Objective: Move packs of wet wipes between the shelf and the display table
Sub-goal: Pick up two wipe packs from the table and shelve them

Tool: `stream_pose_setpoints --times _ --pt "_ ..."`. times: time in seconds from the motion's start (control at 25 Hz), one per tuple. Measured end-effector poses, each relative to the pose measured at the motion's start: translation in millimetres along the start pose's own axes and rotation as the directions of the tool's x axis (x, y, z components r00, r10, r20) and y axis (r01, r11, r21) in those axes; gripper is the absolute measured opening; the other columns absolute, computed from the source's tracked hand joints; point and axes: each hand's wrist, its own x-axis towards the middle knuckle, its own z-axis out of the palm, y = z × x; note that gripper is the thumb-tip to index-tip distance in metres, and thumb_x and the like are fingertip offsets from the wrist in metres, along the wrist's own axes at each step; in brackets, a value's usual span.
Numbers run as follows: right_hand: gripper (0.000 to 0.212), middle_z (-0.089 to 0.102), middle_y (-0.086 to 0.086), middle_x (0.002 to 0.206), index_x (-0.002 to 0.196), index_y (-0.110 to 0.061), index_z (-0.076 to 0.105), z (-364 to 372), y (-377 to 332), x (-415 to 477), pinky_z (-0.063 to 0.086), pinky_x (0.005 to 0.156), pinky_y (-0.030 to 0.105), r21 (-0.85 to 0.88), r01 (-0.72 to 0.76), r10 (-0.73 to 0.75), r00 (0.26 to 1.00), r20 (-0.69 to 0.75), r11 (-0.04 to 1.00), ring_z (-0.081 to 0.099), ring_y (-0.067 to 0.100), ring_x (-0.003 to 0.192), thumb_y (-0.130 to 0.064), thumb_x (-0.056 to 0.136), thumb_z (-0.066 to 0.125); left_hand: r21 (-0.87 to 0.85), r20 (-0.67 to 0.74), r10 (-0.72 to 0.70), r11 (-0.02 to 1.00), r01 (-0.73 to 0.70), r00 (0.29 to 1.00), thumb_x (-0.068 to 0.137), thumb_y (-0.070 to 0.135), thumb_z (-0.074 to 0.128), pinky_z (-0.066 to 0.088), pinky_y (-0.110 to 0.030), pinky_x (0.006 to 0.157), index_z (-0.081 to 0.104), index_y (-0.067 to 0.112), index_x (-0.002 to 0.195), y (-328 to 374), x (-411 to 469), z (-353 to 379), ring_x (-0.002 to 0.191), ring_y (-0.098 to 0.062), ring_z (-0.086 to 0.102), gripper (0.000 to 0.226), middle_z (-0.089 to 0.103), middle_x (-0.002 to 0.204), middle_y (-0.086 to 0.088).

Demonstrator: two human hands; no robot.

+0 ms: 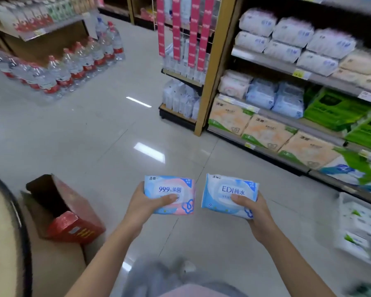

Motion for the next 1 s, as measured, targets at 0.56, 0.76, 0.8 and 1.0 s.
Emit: stream_pose_setpoints --times 0.56,0.76,0.8,1.0 --pt "0.106 0.072 0.01 0.109 0.119 -0.01 0.057 -93 -120 189 0.054 0.086 0.043 0.136 0.168 -0.114 0.934 -0.34 0.976 0.07 0.03 0.097 -0.047 0.026 0.093 0.081 0.263 0.05 0.994 -0.074 0.963 0.044 0.017 0.088 0.058 -0.029 0.064 0.061 0.014 0.106 161 270 150 0.085 -0.019 0.073 0.067 0.075 0.096 -0.005" --pt "0.078 0.071 0.01 0.111 0.12 -0.012 0.059 -114 -191 262 0.057 0.079 0.038 0.158 0.298 -0.22 0.898 -0.381 0.941 0.069 0.029 0.099 -0.027 0.049 0.087 0.099 0.373 0.143 0.976 -0.192 0.917 0.046 0.007 0.092 0.058 -0.026 0.063 0.062 0.017 0.1 251 361 208 0.079 -0.014 0.073 0.063 0.075 0.092 -0.003" --pt "0.068 0.072 0.01 0.11 0.117 -0.012 0.06 -121 -202 274 0.058 0.074 0.033 0.174 0.317 -0.23 0.891 -0.392 0.932 0.07 0.028 0.096 -0.021 0.053 0.083 0.095 0.39 0.155 0.974 -0.207 0.908 0.046 0.007 0.091 0.059 -0.028 0.065 0.063 0.019 0.097 264 375 220 0.079 -0.014 0.073 0.06 0.076 0.088 -0.001" --pt "0.093 0.073 0.008 0.107 0.115 -0.009 0.061 -165 -268 341 0.058 0.07 0.03 0.149 0.398 -0.297 0.843 -0.449 0.905 0.07 0.026 0.096 -0.038 0.033 0.094 0.048 0.441 0.222 0.962 -0.27 0.87 0.04 0.023 0.096 0.059 -0.033 0.074 0.064 0.014 0.106 315 438 286 0.087 -0.017 0.072 0.074 0.076 0.095 -0.002"
